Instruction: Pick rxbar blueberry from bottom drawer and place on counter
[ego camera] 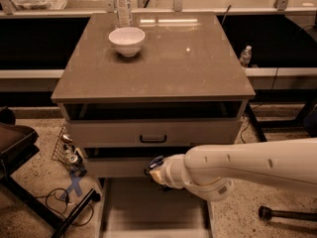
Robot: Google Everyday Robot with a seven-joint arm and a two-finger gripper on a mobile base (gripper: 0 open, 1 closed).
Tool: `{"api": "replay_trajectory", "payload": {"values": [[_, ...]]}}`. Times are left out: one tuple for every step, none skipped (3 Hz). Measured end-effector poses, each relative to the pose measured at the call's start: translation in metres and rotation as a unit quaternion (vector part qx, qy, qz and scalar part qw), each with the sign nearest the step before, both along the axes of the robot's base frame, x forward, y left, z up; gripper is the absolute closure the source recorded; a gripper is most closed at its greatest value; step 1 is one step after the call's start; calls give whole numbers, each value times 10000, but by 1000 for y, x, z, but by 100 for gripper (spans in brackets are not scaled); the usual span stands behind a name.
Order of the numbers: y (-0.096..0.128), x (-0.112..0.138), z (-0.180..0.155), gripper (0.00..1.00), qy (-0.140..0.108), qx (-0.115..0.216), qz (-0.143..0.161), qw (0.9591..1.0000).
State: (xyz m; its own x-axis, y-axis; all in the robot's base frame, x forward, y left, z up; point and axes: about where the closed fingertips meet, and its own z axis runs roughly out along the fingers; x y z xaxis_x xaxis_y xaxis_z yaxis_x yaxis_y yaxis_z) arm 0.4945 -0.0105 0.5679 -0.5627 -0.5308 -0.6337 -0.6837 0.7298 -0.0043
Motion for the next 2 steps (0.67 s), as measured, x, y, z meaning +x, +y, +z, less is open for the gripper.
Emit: {"api": "replay_trajectory", "payload": {"values": [[-10,-13,71,100,-237,279,103,9993],[-16,-14,107,100,-454,324,113,9984]]}}
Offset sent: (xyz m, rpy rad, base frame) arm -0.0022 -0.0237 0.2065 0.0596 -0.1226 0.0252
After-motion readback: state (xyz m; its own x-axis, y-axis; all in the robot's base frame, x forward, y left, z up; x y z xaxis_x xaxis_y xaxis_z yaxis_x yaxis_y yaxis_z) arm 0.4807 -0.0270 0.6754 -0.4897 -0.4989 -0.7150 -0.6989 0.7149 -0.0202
